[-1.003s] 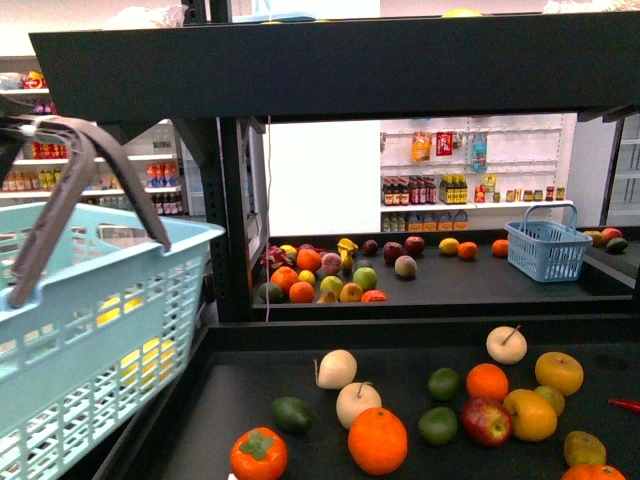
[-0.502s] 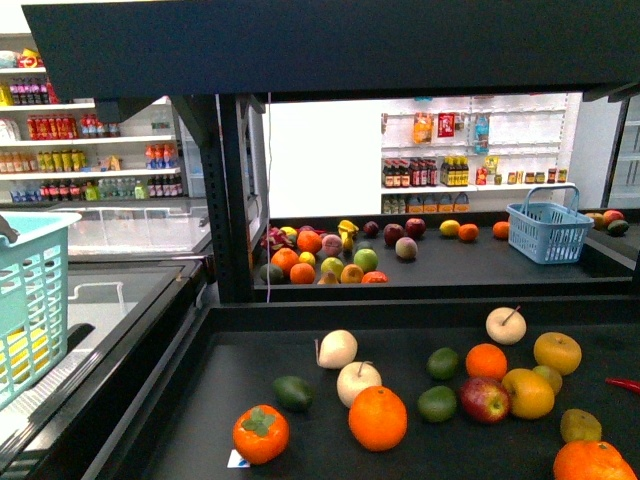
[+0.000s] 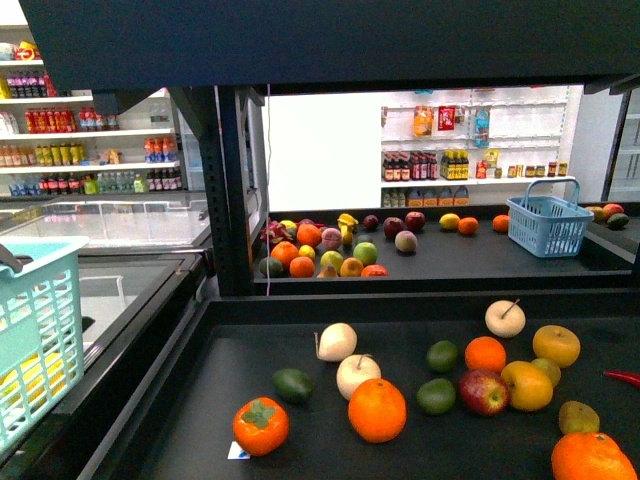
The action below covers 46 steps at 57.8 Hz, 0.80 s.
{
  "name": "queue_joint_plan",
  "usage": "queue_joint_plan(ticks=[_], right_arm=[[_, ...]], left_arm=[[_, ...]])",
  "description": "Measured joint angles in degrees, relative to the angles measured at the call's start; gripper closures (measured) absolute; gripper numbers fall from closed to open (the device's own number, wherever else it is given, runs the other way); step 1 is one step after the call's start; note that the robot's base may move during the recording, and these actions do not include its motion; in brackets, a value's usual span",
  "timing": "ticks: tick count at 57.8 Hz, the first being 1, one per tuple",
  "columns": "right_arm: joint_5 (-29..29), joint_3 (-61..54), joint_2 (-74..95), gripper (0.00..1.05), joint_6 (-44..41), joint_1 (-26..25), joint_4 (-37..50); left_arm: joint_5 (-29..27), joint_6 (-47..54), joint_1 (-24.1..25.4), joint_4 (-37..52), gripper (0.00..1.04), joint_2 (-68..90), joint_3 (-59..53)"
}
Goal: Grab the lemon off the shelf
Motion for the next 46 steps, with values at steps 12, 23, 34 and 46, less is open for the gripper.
queue_joint_plan(ticks=[12, 23, 34, 46], right_arm=[[0.00, 0.00, 0.00, 0.07, 0.02, 0.00, 0.00], [0.00, 0.00, 0.00, 0.07, 0.02, 0.00, 0.00], [-0.02, 0.00, 0.00, 0.07, 0.02, 0.00, 0.00], [0.00, 0.00, 0.00, 0.07, 0.04, 0.00, 0.00]], left_arm=[[0.22, 0.33, -0.07, 0.22, 0.95, 1.18, -1.92], [0.42, 0.33, -0.09, 0.57, 0.61, 1.18, -2.45], [-0.02, 3.37, 0.00, -0.85, 0.28, 0.00, -4.52], [0.87, 11.17, 0.48, -13.97, 0.09, -4.52, -5.42]])
